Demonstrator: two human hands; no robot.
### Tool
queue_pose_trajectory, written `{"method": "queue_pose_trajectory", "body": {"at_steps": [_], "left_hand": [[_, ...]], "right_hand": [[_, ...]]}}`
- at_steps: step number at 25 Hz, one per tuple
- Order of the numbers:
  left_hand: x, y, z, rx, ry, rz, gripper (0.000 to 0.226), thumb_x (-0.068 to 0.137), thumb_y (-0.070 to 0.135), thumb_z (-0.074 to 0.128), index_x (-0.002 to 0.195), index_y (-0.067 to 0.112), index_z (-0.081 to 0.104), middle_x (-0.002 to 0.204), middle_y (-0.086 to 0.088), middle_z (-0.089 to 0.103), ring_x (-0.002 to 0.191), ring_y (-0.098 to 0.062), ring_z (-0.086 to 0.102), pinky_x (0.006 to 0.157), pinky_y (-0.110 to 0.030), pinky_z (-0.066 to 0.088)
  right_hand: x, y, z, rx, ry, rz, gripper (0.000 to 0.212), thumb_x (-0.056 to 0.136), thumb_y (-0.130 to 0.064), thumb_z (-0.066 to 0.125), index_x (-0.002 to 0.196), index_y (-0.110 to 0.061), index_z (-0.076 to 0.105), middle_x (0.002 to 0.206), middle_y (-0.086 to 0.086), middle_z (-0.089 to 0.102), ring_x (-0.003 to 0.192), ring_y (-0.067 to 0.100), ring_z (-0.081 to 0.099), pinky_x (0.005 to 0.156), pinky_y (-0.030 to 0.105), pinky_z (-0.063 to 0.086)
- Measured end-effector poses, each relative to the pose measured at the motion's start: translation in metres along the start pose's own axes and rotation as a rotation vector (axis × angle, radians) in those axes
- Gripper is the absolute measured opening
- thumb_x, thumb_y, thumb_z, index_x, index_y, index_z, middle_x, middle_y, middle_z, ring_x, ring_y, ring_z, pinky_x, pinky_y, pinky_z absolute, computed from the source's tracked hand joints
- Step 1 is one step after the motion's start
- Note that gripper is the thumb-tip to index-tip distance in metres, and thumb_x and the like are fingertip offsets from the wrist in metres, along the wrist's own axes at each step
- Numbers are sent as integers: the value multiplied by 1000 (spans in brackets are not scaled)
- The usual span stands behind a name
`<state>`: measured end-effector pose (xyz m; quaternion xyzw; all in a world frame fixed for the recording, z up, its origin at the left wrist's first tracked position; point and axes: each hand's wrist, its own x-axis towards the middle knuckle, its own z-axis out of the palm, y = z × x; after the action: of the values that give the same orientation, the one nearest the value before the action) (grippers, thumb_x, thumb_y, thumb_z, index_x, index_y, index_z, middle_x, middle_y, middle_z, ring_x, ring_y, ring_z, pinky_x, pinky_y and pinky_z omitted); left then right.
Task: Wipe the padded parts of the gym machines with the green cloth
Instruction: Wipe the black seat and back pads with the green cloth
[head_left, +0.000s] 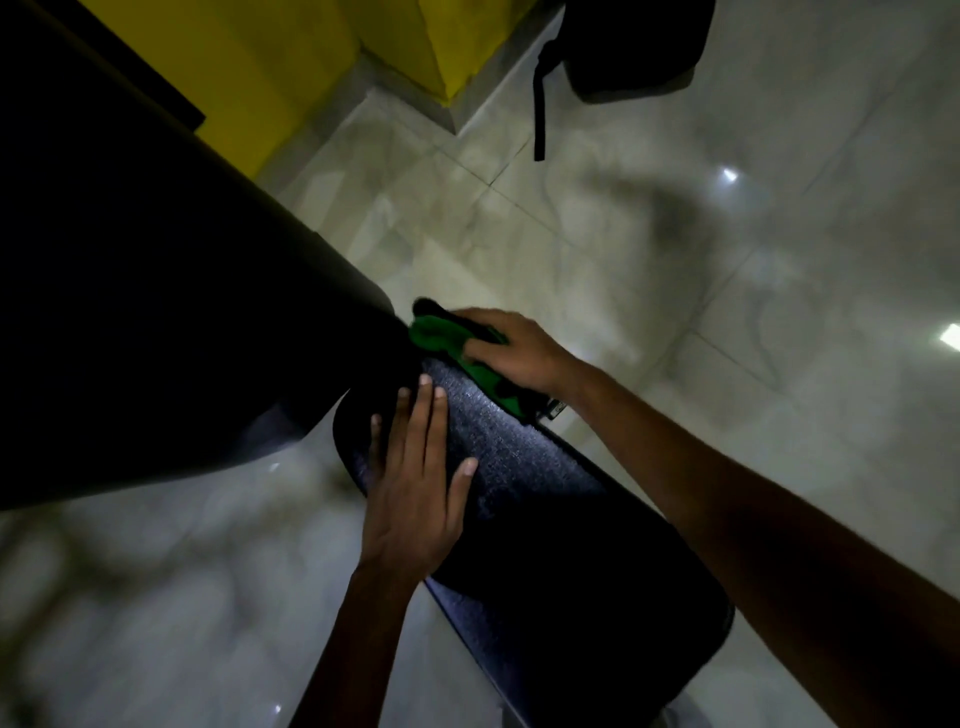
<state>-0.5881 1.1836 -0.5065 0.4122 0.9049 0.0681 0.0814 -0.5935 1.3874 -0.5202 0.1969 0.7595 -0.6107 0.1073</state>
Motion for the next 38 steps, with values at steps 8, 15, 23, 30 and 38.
{"method": "queue_pose_trajectory", "body": {"at_steps": [8, 15, 23, 30, 38], "left_hand": [[2, -2, 1, 3, 10, 82, 64, 100, 45, 19, 148, 4, 25, 157, -11, 20, 146, -24, 14, 119, -41, 10], [1, -5, -1, 30, -11, 154, 62, 100, 41, 12, 147, 4, 26, 155, -14, 24, 143, -29, 19, 115, -47, 13], [-1, -6, 3, 53, -101, 623, 54, 101, 33, 24, 148, 6, 27, 156, -11, 26, 144, -27, 22, 115, -50, 15], [7, -5, 2, 43, -69, 784, 54, 101, 33, 26, 144, 1, 29, 152, -16, 31, 142, -30, 26, 113, -51, 19], [12, 44, 6, 95, -224, 1067, 56, 103, 36, 23, 147, 4, 31, 156, -11, 24, 145, -25, 20, 114, -46, 21]], "right_hand": [[-69, 40, -18, 38, 43, 6, 47, 88, -11, 62, 118, -46, 51, 116, 2, 61, 100, 16, 61, 85, 22, 46], [-123, 40, -24, -12, 90, 79, 39, 80, -29, 57, 116, -40, 52, 120, 3, 59, 111, 18, 56, 96, 32, 43], [-129, 28, -16, -75, 169, 200, 33, 90, -17, 60, 121, -30, 61, 113, -10, 60, 112, 16, 57, 99, 28, 41], [-234, 59, -32, -41, 218, 445, 39, 92, -18, 56, 100, -56, 53, 118, -6, 62, 111, 17, 57, 99, 37, 43], [-255, 82, -4, 58, 534, 393, 34, 87, -26, 59, 121, -32, 59, 120, 1, 60, 111, 20, 56, 96, 34, 43]]}}
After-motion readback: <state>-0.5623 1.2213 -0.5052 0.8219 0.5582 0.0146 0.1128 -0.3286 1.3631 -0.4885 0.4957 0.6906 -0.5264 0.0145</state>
